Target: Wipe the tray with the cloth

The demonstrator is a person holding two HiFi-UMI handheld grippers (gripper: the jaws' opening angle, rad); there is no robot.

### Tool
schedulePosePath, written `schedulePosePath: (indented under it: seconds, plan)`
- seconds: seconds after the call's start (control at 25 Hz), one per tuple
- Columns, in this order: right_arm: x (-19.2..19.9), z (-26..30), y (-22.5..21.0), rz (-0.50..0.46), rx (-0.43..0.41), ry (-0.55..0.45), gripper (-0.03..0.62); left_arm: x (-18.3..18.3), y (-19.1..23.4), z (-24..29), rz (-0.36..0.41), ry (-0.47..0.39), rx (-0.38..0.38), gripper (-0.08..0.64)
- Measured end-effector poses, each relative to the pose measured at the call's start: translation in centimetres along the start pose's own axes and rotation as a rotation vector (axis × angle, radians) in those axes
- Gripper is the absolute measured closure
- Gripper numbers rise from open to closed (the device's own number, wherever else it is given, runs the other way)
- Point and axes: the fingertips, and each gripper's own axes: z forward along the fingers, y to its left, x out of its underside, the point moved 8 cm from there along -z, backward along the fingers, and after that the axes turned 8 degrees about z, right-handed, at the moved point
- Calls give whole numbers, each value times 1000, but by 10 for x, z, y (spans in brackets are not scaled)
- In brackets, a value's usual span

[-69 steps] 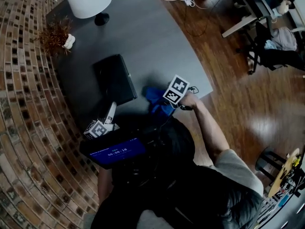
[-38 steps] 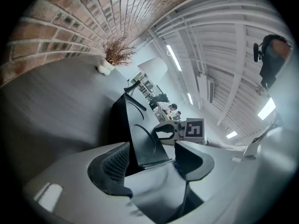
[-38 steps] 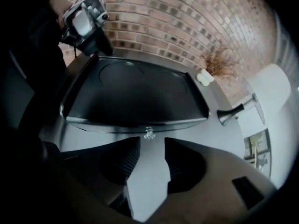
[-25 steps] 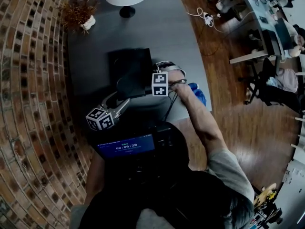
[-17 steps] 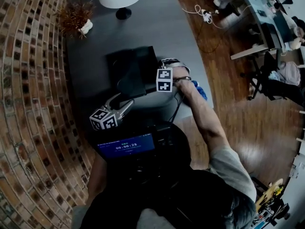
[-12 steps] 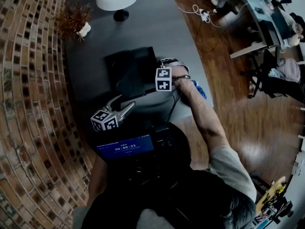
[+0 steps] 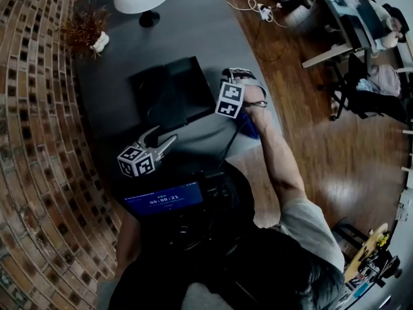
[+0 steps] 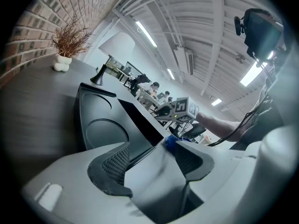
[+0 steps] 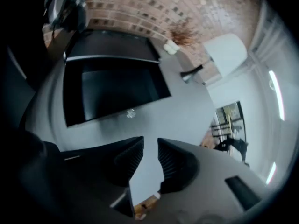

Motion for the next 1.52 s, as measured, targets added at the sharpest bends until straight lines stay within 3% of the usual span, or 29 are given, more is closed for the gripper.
schedulePosePath:
  seconds: [0.2,0.28,0.36,0.4,0.44,0.48,0.64,0.72,0.76,0.8,0.84,0.92,1.0,1.08,1.12,1.2,1.28,1.36,1.4,1.52]
  plan:
    - [96,-78,-50,480,27,-57,485,-2,2,2,17,3,2,268]
    - [127,-106,-42,604,-58,-90,475,-3,1,3,18,2,4,267]
    - [144,-126,-21,709,-195,-148,348,-4,0,3,21,3,3,268]
    - [149,-132,-8,753,-255,-163,326,-4,0,3,24,4,3,268]
    - [154,-133,6,783,-302,-150,216,-5,0,3,27,4,2,268]
    - [158,-128,22,793,-334,-111,167,-5,0,3,26,1,2,268]
    - [162,-60,83,819,-395,21,158,-5,-2,4,14,-16,-10,268]
    - [165,-31,106,838,-466,92,166,-5,-3,6,17,-16,-14,268]
    - [166,-28,113,835,-510,119,199,-4,-5,7,19,-13,-12,268]
    - [164,-32,114,831,-554,128,348,-3,-6,9,23,-9,-9,268]
    - [154,-42,109,825,-590,107,395,-3,-6,9,25,-7,-7,268]
    - [102,-78,75,772,-597,-44,413,0,-3,9,28,-10,-4,268]
    - [29,-103,31,658,-502,-227,413,1,0,10,26,-19,-9,268]
    - [-43,-93,-1,500,-374,-309,413,2,1,9,19,-28,-20,268]
    - [-69,-72,-7,404,-323,-270,413,2,1,9,17,-32,-23,268]
    - [-98,-19,3,186,-277,-89,413,3,0,10,18,-38,-26,268]
    - [-111,17,31,-58,-323,47,411,4,-1,12,28,-43,-28,268]
    - [-116,31,54,-248,-389,70,413,3,-2,11,38,-45,-29,268]
    - [-121,34,53,-254,-392,40,413,3,-3,11,39,-48,-30,267]
    - [-139,51,10,-19,-279,-86,413,2,-3,10,49,-55,-34,267]
